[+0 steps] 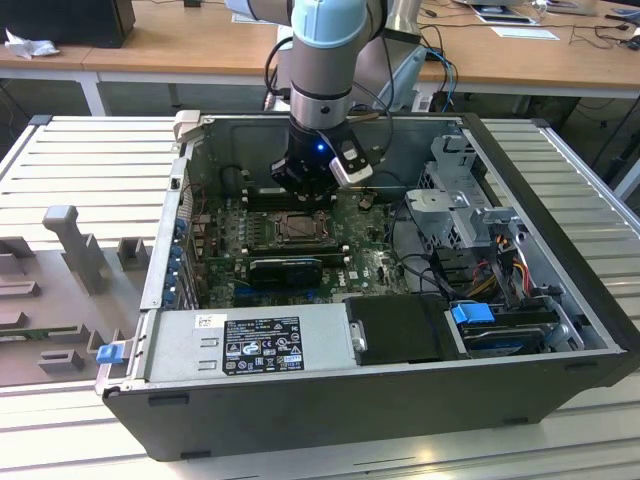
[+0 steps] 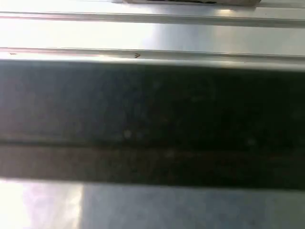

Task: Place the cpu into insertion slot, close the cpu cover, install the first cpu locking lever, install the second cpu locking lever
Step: 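Install the first cpu locking lever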

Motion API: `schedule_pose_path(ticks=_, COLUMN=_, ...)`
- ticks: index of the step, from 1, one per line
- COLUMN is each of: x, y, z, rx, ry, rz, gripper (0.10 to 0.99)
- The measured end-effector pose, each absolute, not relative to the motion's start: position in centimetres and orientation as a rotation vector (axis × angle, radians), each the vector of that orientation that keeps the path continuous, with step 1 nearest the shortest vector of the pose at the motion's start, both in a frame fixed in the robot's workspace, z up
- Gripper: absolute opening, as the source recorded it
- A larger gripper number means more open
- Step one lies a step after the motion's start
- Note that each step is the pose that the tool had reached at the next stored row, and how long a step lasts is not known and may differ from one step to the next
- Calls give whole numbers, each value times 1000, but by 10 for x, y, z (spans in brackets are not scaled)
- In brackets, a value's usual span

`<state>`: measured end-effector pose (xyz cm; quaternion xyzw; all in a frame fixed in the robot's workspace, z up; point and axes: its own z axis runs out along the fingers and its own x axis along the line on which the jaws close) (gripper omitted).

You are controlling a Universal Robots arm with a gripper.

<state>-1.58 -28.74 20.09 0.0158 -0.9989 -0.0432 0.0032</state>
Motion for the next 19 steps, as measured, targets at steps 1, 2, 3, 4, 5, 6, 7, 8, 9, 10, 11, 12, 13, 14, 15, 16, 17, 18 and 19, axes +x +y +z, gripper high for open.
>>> schedule_pose_path(ticks=1, x=-16, y=-287, z=201, rx=50, ry=-3132, rz=-136, gripper=106)
schedule_pose_path(ticks=2, x=-15, y=-287, z=201, rx=50, ry=-3132, rz=-138, gripper=106)
schedule_pose_path(ticks=3, x=-15, y=-287, z=201, rx=50, ry=-3132, rz=-140, gripper=106)
schedule_pose_path(ticks=4, x=-15, y=-287, z=201, rx=50, ry=-3132, rz=-142, gripper=106)
schedule_pose_path(ticks=5, x=-15, y=-287, z=200, rx=50, ry=-3131, rz=-156, gripper=106)
schedule_pose_path(ticks=6, x=-15, y=-287, z=200, rx=50, ry=-3131, rz=-161, gripper=106)
schedule_pose_path(ticks=7, x=-15, y=-287, z=200, rx=50, ry=-3131, rz=-163, gripper=106)
schedule_pose_path(ticks=8, x=-15, y=-287, z=201, rx=50, ry=-3131, rz=-163, gripper=106)
schedule_pose_path(ticks=9, x=-15, y=-287, z=201, rx=50, ry=-3131, rz=-164, gripper=106)
schedule_pose_path(ticks=10, x=-15, y=-287, z=203, rx=50, ry=-3132, rz=-164, gripper=106)
schedule_pose_path(ticks=11, x=-15, y=-287, z=206, rx=50, ry=-3132, rz=-163, gripper=106)
schedule_pose_path(ticks=12, x=-15, y=-287, z=211, rx=50, ry=-3132, rz=-161, gripper=106)
schedule_pose_path(ticks=13, x=-15, y=-287, z=215, rx=50, ry=-3132, rz=-160, gripper=106)
schedule_pose_path(ticks=14, x=-15, y=-287, z=217, rx=50, ry=-3133, rz=-160, gripper=106)
schedule_pose_path(ticks=15, x=-15, y=-288, z=217, rx=50, ry=-3135, rz=-160, gripper=106)
schedule_pose_path(ticks=16, x=-15, y=-290, z=217, rx=50, ry=-3134, rz=-159, gripper=106)
schedule_pose_path(ticks=17, x=-15, y=-292, z=217, rx=50, ry=-3134, rz=-160, gripper=106)
schedule_pose_path(ticks=18, x=-15, y=-293, z=217, rx=50, ry=-3134, rz=-159, gripper=106)
schedule_pose_path(ticks=19, x=-15, y=-293, z=217, rx=50, ry=-3134, rz=-159, gripper=106)
